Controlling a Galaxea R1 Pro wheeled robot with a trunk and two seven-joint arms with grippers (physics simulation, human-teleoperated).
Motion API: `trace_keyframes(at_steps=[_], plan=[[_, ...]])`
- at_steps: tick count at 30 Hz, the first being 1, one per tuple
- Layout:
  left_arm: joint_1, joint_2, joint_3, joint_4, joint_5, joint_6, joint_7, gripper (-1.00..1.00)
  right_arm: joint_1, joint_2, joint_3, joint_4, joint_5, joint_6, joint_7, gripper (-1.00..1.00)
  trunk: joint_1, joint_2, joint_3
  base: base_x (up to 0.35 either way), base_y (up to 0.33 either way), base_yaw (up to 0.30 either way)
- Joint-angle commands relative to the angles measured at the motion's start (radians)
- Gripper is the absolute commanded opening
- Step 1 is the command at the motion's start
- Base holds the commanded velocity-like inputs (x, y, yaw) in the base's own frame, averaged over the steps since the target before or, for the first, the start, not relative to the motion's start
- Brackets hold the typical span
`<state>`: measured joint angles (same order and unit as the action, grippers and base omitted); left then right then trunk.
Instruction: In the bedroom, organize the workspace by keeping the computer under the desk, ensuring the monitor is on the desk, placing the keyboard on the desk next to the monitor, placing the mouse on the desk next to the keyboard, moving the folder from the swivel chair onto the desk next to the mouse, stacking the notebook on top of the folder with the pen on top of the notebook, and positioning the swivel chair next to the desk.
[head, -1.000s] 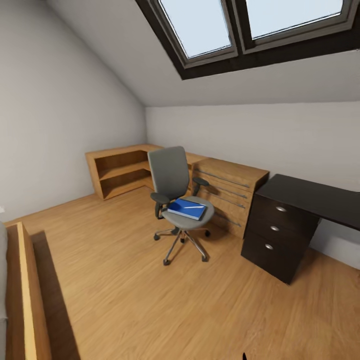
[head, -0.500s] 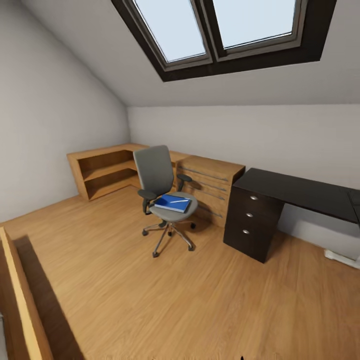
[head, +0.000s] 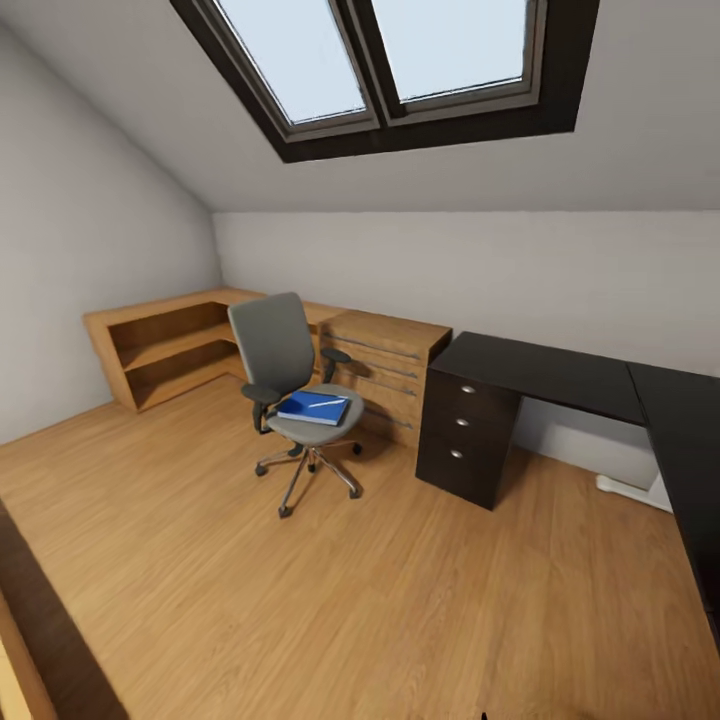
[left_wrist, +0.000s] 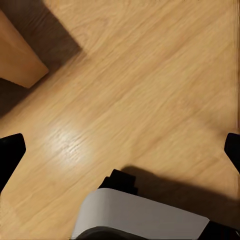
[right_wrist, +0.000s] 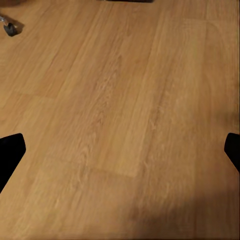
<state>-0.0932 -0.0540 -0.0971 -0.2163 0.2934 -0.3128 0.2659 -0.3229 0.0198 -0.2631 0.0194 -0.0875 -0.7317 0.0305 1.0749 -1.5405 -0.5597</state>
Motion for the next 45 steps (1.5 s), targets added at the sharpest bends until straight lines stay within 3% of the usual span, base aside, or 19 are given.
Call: trace_keyframes(at_steps=[1,14,38,45], plan=[[0.0,0.0,-0.009,0.0,0.008,-0.003,0.006,1.0,-0.001,0.0,0.002,0.002,-0.009,-0.004,0.003,1.0,-0.004,0.007,0.001,-0.002,0.0,-0.232],[0.0,0.0,-0.008,0.0,0.009,-0.004,0.006,1.0,-0.001,0.001,0.002,0.002,-0.009,-0.005,0.003,1.0,-0.054,0.098,0.032,-0.034,0.01,-0.232],[0.0,0.0,-0.007,0.0,0.009,-0.006,0.007,1.0,-0.001,0.008,0.002,0.002,-0.008,-0.004,0.005,1.0,-0.146,0.266,0.09,-0.296,0.124,-0.235],[0.0,0.002,-0.008,0.0,0.01,-0.008,0.008,1.0,-0.001,0.009,0.002,0.002,-0.008,-0.003,0.005,1.0,-0.146,0.266,0.087,-0.092,0.033,-0.257]])
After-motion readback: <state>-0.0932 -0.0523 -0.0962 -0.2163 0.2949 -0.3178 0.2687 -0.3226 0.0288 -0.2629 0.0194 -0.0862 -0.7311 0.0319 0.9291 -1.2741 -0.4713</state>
